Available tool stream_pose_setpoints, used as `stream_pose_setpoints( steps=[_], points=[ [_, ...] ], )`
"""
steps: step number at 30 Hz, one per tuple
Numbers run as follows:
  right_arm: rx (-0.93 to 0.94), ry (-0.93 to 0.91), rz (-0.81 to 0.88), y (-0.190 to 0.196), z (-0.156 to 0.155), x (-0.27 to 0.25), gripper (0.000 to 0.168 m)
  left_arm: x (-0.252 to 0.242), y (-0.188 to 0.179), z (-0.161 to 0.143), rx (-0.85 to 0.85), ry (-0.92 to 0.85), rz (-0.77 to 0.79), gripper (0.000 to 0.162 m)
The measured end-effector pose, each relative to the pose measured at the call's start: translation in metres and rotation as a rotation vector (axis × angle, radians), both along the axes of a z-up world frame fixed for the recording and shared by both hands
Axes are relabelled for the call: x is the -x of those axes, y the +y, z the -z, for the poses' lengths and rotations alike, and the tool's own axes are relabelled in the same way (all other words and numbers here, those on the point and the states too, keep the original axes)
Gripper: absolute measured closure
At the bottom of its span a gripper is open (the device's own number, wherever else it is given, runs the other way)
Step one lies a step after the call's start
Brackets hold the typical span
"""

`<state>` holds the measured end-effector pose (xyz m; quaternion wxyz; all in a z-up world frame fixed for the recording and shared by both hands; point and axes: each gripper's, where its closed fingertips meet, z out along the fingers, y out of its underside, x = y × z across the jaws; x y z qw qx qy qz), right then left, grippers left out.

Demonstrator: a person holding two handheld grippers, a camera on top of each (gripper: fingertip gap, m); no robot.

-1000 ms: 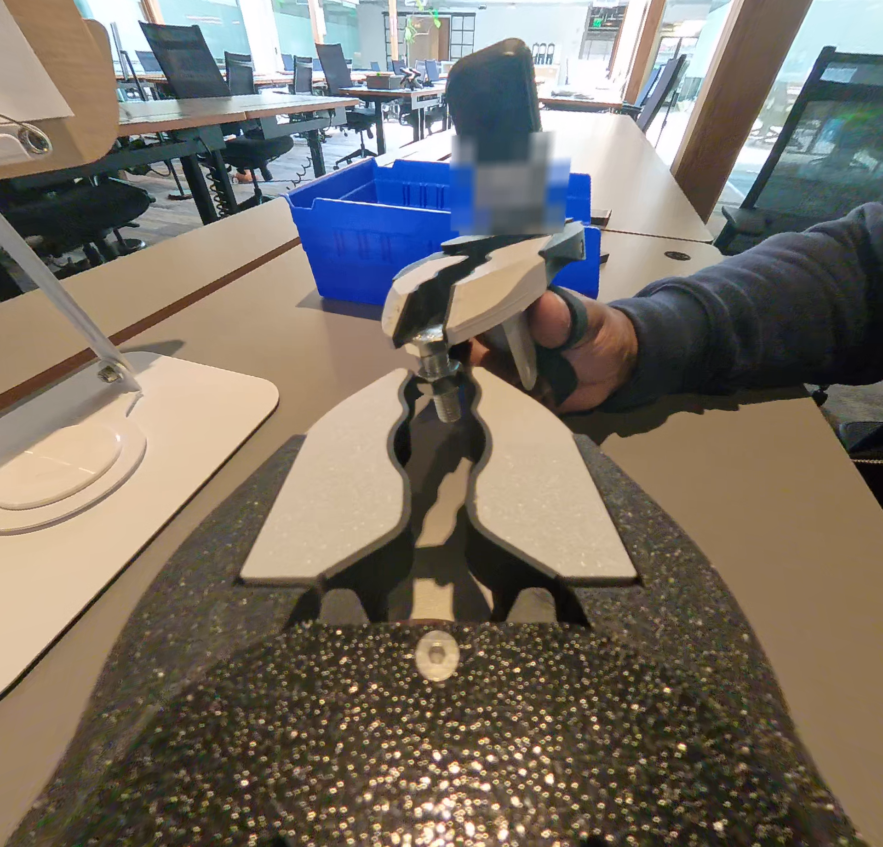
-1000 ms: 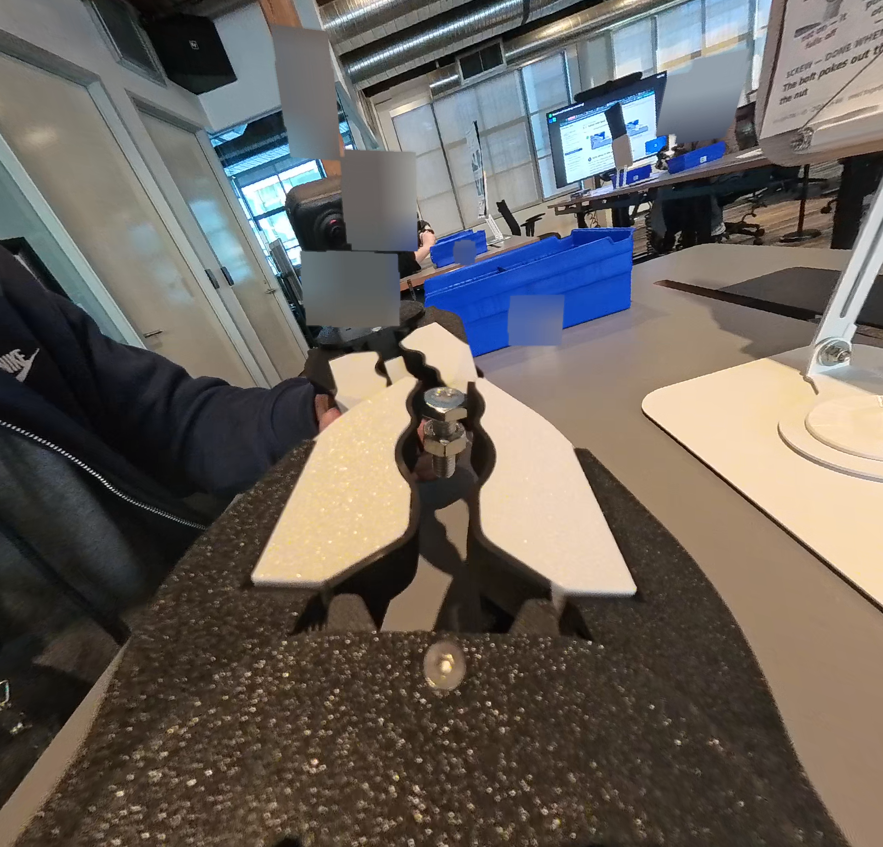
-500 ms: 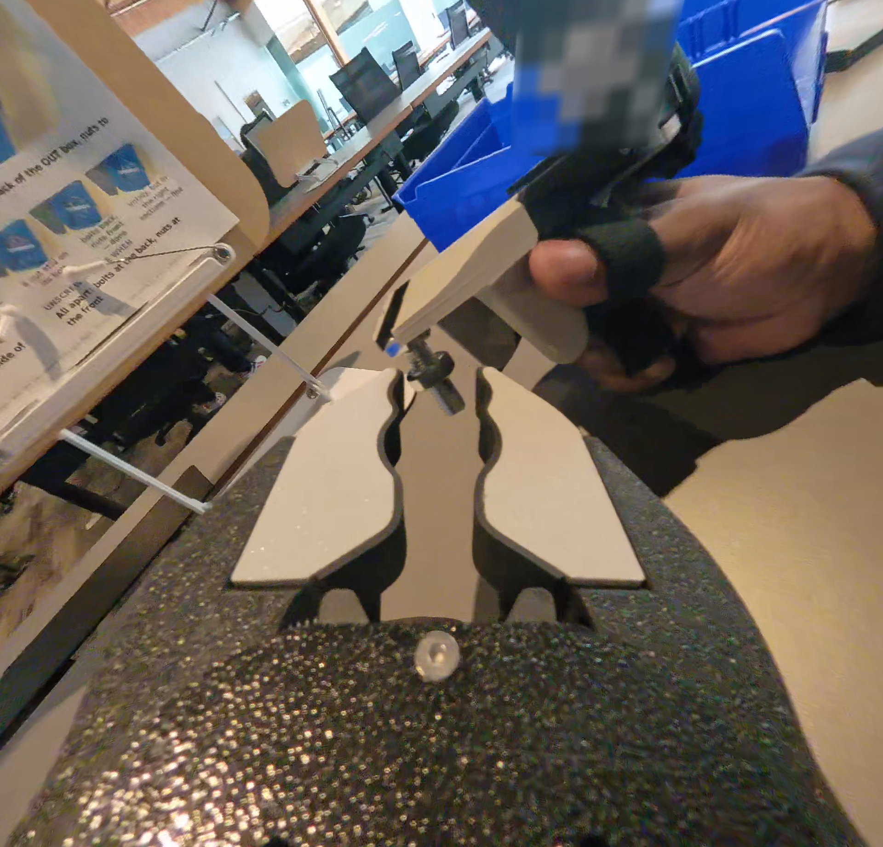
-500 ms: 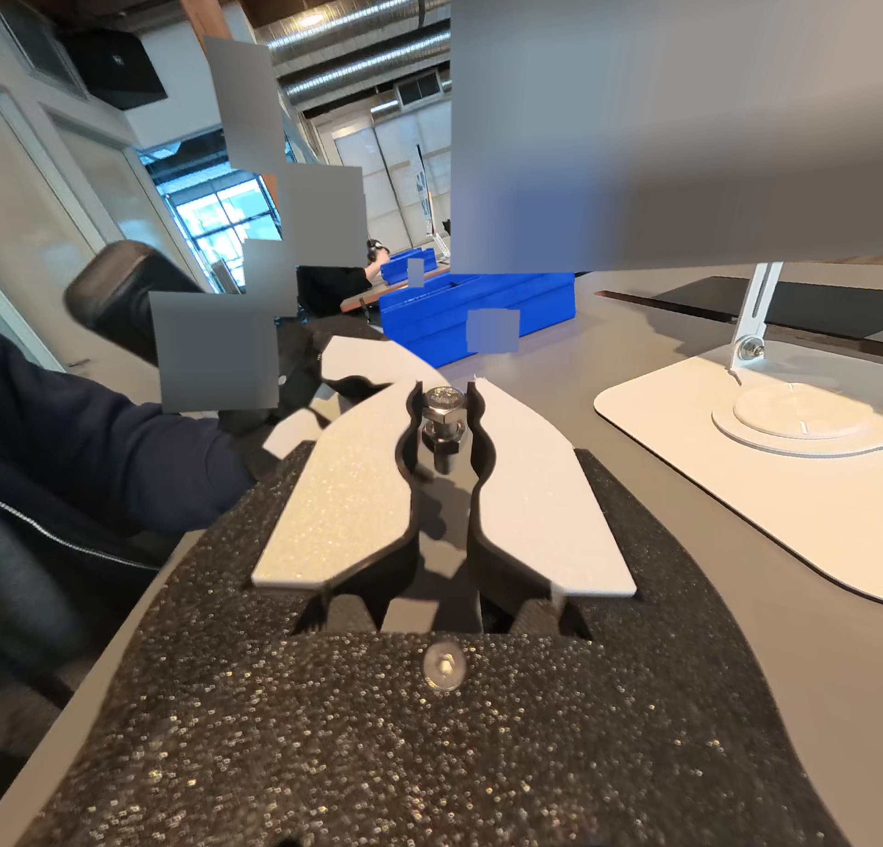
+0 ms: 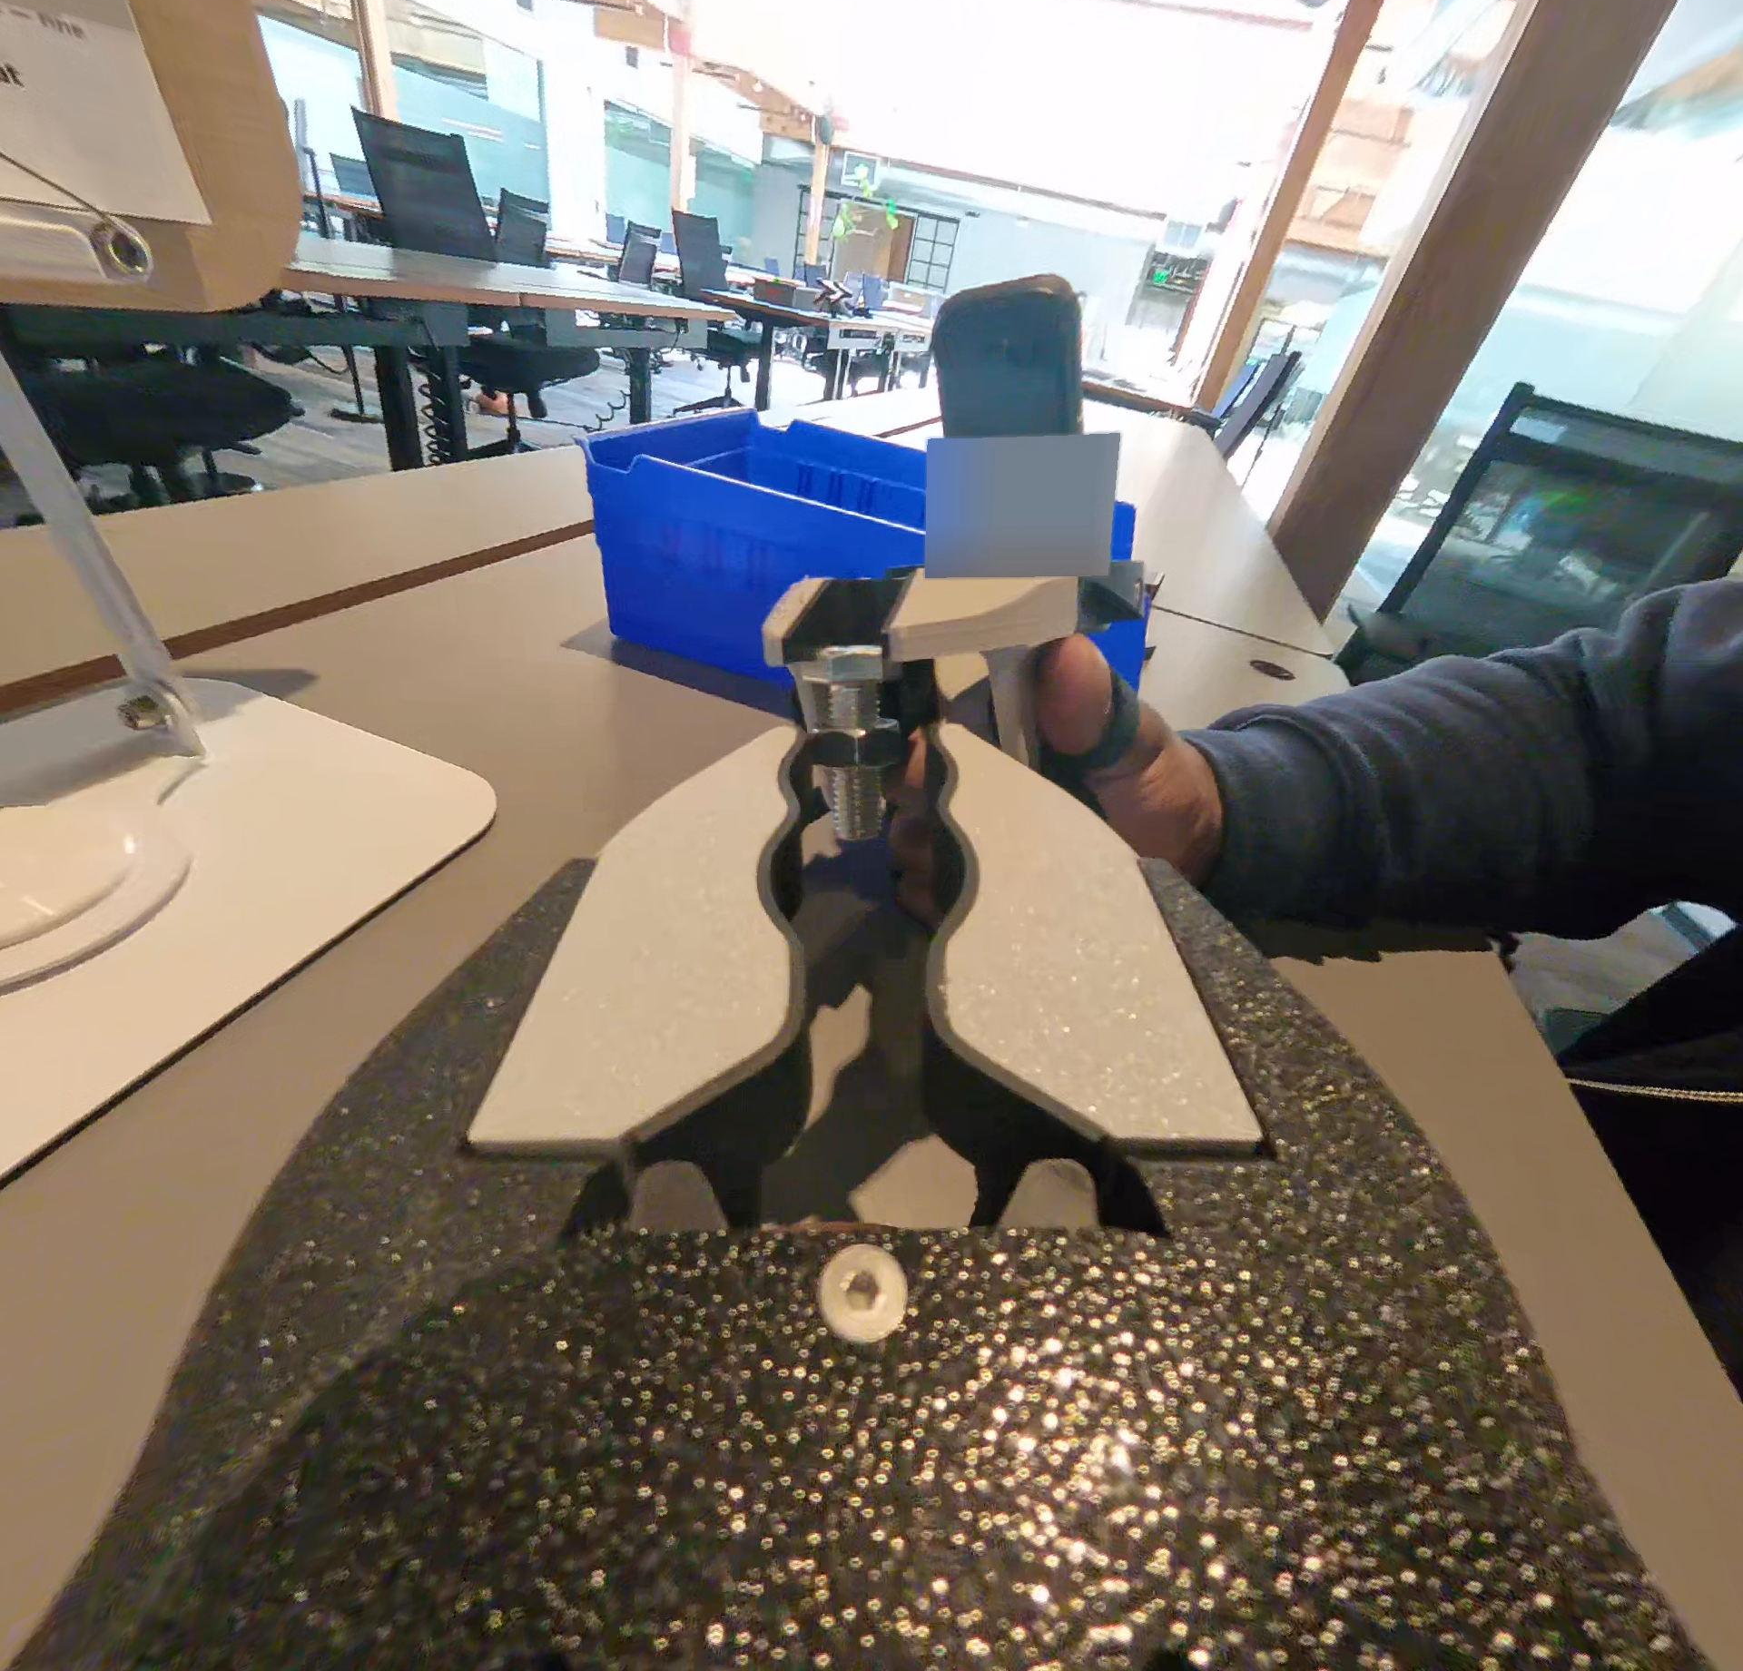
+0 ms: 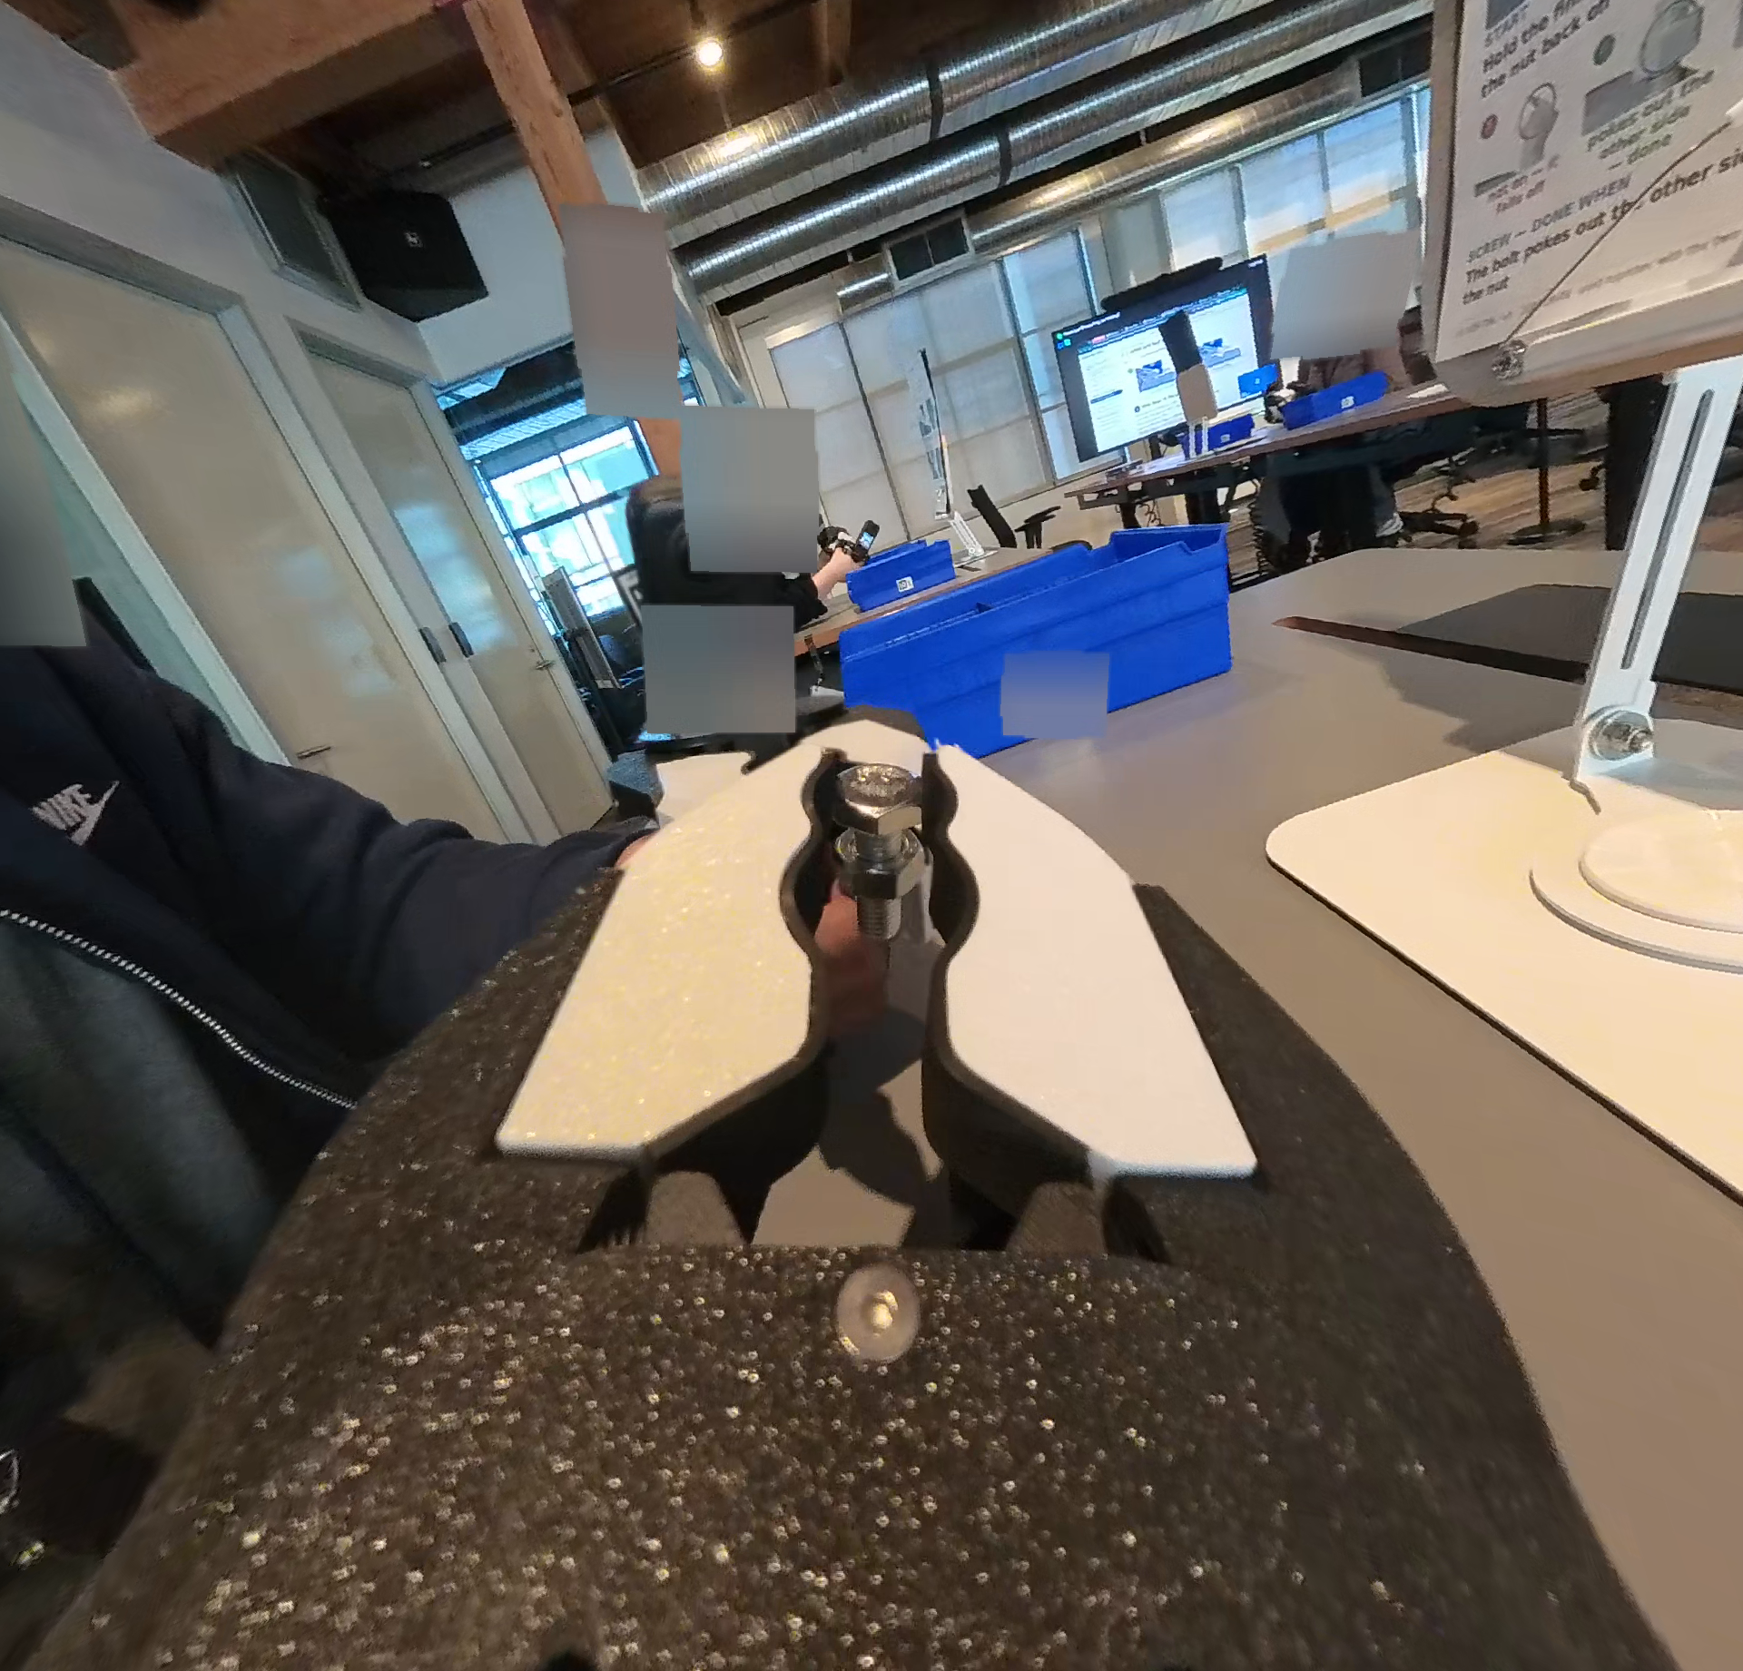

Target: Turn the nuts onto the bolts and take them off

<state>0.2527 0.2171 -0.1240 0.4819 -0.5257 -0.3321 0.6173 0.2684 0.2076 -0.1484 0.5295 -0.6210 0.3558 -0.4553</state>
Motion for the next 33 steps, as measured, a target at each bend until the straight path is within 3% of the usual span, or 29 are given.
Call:
stream_pose_setpoints(
  steps=[7,16,22,26,33],
  points=[
    [-0.009,0.003,-0.008,-0.004,-0.001,0.003,0.152,0.0,0.0,0.001,0.029,-0.025,0.016,0.144],
    [-0.027,-0.013,0.04,-0.001,-0.002,0.001,0.152,0.004,0.004,0.0,-0.31,0.233,-0.176,0.145],
    [0.0,-0.02,0.085,0.008,0.001,-0.004,0.151,0.001,-0.01,-0.011,-0.438,0.252,-0.145,0.156],
    [-0.005,-0.009,0.076,0.007,-0.001,-0.005,0.152,0.004,-0.001,-0.004,-0.325,0.237,-0.148,0.14],
    [-0.012,0.004,0.032,0.0,-0.003,-0.001,0.151,0.018,0.014,-0.005,-0.13,0.088,-0.156,0.152]
  ],
)
